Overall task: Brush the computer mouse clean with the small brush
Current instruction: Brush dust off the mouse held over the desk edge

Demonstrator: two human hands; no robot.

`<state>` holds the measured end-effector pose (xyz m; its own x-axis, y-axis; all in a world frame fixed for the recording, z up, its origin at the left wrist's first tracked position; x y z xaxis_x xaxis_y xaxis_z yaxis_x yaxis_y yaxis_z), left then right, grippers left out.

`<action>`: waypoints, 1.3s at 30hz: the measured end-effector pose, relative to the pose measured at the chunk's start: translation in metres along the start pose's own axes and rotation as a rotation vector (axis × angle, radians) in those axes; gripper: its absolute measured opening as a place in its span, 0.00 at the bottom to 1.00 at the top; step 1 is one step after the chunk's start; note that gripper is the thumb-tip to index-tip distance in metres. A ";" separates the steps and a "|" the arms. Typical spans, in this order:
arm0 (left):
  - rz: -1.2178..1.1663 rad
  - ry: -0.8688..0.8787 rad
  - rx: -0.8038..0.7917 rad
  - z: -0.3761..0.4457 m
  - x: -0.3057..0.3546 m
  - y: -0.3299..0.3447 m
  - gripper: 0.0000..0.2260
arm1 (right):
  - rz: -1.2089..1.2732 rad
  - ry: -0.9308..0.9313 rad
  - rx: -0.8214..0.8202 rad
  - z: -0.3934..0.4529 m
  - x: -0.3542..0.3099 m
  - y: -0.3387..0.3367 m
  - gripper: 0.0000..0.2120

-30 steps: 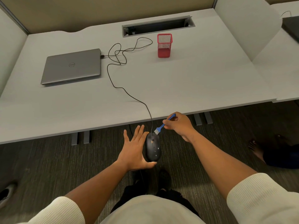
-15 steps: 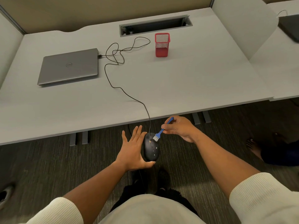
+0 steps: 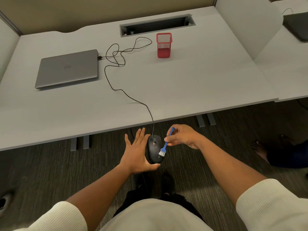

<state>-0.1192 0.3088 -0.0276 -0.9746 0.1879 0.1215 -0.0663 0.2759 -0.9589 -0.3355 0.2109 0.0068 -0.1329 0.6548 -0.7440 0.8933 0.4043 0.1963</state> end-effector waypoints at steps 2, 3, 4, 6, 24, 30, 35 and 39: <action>0.006 -0.005 -0.005 0.001 -0.001 0.000 0.57 | -0.053 -0.020 0.068 -0.001 0.000 -0.005 0.12; 0.011 -0.010 -0.007 0.001 -0.001 0.001 0.58 | -0.056 -0.036 0.098 -0.002 -0.001 -0.008 0.12; 0.014 -0.014 -0.009 0.002 -0.002 0.001 0.58 | -0.045 -0.049 0.112 -0.002 -0.002 -0.010 0.12; 0.012 -0.018 -0.009 0.002 -0.001 0.001 0.58 | 0.004 -0.065 0.095 -0.004 -0.005 -0.013 0.11; -0.035 -0.031 -0.012 0.007 0.005 -0.007 0.57 | 0.018 -0.097 -0.060 -0.002 -0.013 -0.001 0.07; -0.024 -0.028 -0.003 0.008 0.004 -0.009 0.57 | -0.124 -0.055 -0.024 -0.005 -0.004 -0.007 0.05; -0.014 -0.032 -0.017 0.008 0.006 -0.008 0.58 | -0.018 -0.067 -0.075 -0.007 -0.012 -0.001 0.05; -0.023 -0.028 -0.013 0.010 0.009 -0.009 0.58 | -0.136 -0.067 -0.091 -0.004 -0.013 0.009 0.06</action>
<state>-0.1292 0.2987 -0.0202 -0.9785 0.1554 0.1357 -0.0857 0.2922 -0.9525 -0.3281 0.2088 0.0207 -0.2180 0.5476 -0.8079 0.8264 0.5438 0.1457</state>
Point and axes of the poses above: each hand's wrist, its own z-axis towards the middle knuckle, its own y-axis out of the palm, x = y × z, the point moved 2 cm from there along z, towards the middle knuckle, and after that the axes turned 12 degrees about z, right-handed, at the moved point
